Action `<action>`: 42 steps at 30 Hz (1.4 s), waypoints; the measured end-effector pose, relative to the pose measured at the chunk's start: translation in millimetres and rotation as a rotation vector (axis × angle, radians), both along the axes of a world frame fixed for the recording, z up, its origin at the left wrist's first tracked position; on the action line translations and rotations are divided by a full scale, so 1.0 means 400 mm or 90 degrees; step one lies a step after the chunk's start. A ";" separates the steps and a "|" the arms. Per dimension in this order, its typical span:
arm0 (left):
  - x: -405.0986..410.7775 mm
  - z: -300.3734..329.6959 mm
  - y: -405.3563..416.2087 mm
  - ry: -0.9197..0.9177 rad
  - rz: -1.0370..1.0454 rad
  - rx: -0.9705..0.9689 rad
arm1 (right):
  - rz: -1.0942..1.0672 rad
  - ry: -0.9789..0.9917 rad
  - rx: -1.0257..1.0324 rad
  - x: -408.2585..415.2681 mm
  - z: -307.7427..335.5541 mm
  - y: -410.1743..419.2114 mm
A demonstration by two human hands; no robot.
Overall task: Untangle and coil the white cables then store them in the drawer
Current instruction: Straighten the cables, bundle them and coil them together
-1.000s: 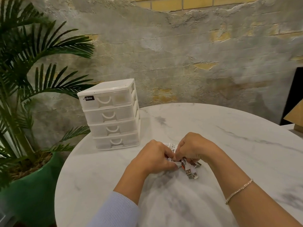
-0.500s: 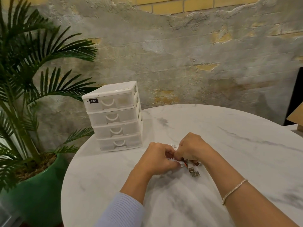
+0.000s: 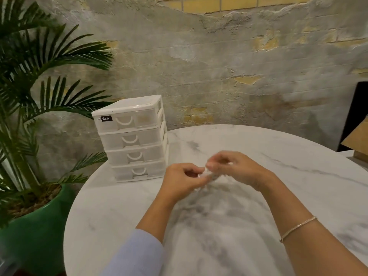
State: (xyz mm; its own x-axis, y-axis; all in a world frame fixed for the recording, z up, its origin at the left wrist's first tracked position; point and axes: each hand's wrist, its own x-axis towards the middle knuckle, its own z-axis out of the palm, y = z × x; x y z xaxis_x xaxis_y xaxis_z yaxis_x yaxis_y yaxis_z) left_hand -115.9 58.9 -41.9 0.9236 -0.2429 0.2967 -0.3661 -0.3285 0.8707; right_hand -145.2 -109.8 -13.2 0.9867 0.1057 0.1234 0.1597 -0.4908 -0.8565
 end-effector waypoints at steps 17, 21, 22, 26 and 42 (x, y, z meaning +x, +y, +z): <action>0.025 -0.040 -0.036 0.328 0.011 -0.135 | -0.062 0.120 0.159 0.063 -0.107 0.033; 0.038 -0.059 -0.040 0.258 0.068 -0.083 | -0.078 0.124 0.158 0.066 -0.117 0.046; 0.041 -0.061 -0.039 0.264 0.069 -0.095 | -0.079 0.122 0.163 0.068 -0.120 0.046; 0.040 -0.060 -0.039 0.311 0.093 -0.181 | -0.054 0.127 0.181 0.068 -0.116 0.058; 0.036 -0.039 -0.026 0.369 0.048 -0.407 | -0.002 0.157 0.242 0.061 -0.105 0.057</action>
State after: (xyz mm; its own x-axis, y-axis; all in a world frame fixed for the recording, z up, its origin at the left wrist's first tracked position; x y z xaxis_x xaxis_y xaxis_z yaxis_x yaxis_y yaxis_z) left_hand -101.7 48.6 -57.4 0.9782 -0.1228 -0.1677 0.1963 0.2818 0.9392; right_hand -120.9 -87.1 -55.2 0.9918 0.0956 -0.0853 -0.0720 -0.1348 -0.9883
